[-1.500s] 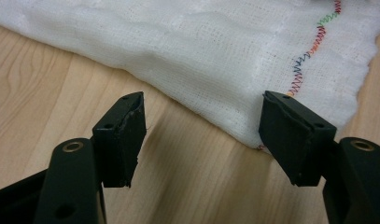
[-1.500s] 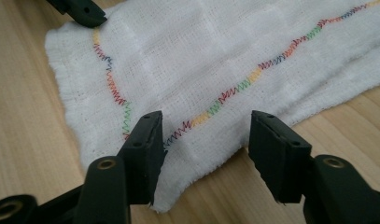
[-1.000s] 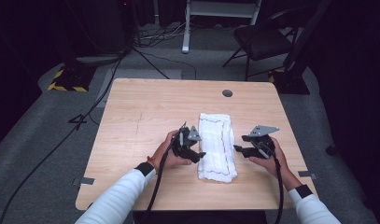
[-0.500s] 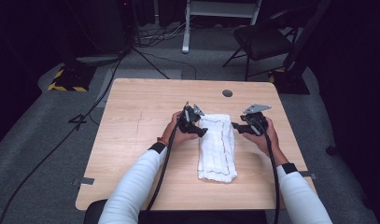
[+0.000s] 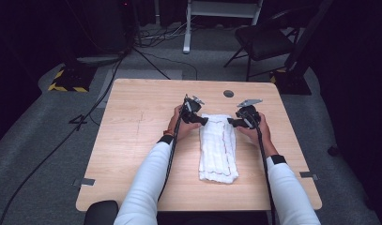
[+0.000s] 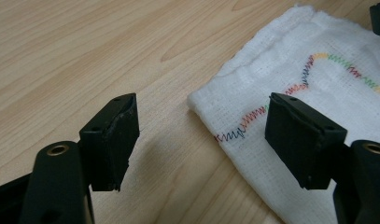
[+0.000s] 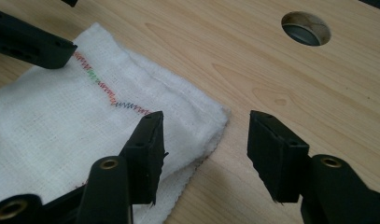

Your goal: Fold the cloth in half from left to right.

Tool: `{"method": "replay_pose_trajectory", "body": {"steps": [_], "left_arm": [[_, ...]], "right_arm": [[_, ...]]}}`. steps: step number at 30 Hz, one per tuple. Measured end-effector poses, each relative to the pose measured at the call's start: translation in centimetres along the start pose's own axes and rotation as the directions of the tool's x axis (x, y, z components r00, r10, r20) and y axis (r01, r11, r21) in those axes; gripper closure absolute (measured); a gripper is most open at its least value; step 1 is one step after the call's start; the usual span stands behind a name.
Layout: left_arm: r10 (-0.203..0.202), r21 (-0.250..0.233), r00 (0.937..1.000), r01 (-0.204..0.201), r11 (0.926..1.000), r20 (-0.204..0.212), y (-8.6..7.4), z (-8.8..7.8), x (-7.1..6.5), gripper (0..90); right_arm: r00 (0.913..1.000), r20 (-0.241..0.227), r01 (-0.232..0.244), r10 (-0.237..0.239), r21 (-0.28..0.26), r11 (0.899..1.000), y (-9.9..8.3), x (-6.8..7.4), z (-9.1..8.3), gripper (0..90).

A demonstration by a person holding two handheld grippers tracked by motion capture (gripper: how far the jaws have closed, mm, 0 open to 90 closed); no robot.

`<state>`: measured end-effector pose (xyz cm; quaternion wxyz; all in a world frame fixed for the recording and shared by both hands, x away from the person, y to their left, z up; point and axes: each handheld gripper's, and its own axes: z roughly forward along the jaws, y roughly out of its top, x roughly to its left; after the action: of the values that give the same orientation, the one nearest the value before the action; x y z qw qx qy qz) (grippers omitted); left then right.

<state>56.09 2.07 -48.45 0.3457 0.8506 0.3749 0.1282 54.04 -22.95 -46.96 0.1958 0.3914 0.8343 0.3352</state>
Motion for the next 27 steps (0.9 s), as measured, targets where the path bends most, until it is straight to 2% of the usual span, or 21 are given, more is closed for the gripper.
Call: {"method": "replay_pose_trajectory", "body": {"steps": [3, 6, 9, 12, 17, 21, 24, 25, 26, 27], "left_arm": [[0.001, 0.019, 1.0, -0.001, 0.9998, 0.0, 0.0, 0.8, -0.1, 26.7], [0.007, 0.032, 1.0, -0.007, 0.9995, 0.002, -0.1, 1.1, -0.2, 26.6], [-0.012, 0.027, 0.9996, 0.011, 0.9996, 0.024, -0.2, 1.2, 0.0, 27.3], [0.003, 0.031, 0.9996, -0.003, 0.9995, 0.029, -0.2, 1.2, 0.1, 27.4], [0.004, 0.033, 0.9996, -0.005, 0.9994, 0.028, -0.2, 1.2, 0.1, 27.5], [0.015, 0.029, 0.9989, -0.017, 0.9994, 0.044, -0.1, 1.2, 0.1, 30.1], [0.026, 0.029, 0.9979, -0.027, 0.9992, 0.06, -0.1, 1.2, -0.1, 41.1], [0.033, 0.03, 0.9971, -0.035, 0.9989, 0.068, 0.0, 1.1, -0.1, 41.1], [0.038, 0.027, 0.9959, -0.04, 0.9988, 0.082, 0.0, 1.1, -0.2, 52.1], [0.038, 0.029, 0.9953, -0.041, 0.9987, 0.089, 0.1, 1.1, -0.2, 52.1]], "right_arm": [[0.9995, -0.023, -0.021, 0.021, 0.013, 1.0, -0.1, 0.0, 0.7, 45.7], [0.9997, -0.019, -0.017, 0.018, 0.038, 0.999, -0.1, 0.2, 1.5, 45.6], [0.999, -0.013, -0.043, 0.043, 0.042, 0.998, -0.1, -0.2, 1.9, 45.3], [0.9974, -0.015, -0.07, 0.071, 0.048, 0.996, -0.1, -0.7, 2.3, 44.0], [0.9962, -0.03, -0.08, 0.082, 0.061, 0.995, 0.0, -0.9, 2.8, 43.3], [0.9932, -0.063, -0.094, 0.097, 0.061, 0.994, 0.0, -1.2, 3.0, 48.2], [0.9913, -0.087, -0.093, 0.098, 0.06, 0.994, 0.1, -1.0, 3.0, 60.3], [0.9913, -0.087, -0.093, 0.098, 0.06, 0.994, 0.1, -1.0, 3.0, 60.3], [0.9897, -0.106, -0.09, 0.096, 0.064, 0.994, 0.2, -0.9, 3.0, 68.2], [0.9897, -0.106, -0.09, 0.096, 0.064, 0.994, 0.2, -0.9, 3.0, 68.2]]}}
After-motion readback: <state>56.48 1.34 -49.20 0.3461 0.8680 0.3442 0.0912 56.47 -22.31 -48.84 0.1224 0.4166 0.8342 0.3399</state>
